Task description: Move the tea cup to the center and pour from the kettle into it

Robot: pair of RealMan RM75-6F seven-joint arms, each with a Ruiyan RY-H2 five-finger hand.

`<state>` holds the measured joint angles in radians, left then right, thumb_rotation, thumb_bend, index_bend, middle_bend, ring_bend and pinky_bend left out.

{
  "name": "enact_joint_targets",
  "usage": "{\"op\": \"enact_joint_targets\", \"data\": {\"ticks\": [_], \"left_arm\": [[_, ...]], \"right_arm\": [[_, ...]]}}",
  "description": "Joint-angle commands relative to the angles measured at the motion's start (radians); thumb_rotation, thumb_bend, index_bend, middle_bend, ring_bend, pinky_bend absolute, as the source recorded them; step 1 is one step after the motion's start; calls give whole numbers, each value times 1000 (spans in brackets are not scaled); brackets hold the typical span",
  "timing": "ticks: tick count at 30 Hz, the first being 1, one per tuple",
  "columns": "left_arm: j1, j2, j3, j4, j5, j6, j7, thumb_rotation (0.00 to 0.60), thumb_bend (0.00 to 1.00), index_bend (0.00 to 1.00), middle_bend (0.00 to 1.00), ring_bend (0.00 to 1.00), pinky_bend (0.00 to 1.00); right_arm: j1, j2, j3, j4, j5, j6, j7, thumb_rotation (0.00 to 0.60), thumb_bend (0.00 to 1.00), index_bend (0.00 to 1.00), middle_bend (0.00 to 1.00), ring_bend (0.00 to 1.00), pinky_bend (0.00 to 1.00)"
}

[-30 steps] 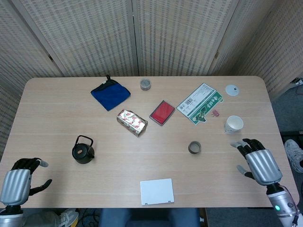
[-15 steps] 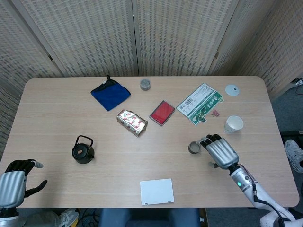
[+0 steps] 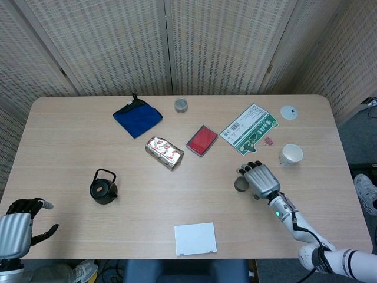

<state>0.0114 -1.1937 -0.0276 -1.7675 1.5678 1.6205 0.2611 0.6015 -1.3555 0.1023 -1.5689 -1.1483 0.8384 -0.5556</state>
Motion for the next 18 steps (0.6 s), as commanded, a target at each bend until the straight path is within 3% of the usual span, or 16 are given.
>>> {"op": "enact_joint_targets", "data": {"ticks": [1,18], "left_arm": [[1,-2,0,2,-4,-1,-4,600,147,453,399,337,228],[5,0,-3,14,-14,-1,-29,600,147,453,399,337,226]], "right_arm": [[18,-30,-6,38,26,-9,-11,600,58,244,222,182,254],[79,-121,-28,146,111,-24,-44,600,86,268,300,184,254]]}}
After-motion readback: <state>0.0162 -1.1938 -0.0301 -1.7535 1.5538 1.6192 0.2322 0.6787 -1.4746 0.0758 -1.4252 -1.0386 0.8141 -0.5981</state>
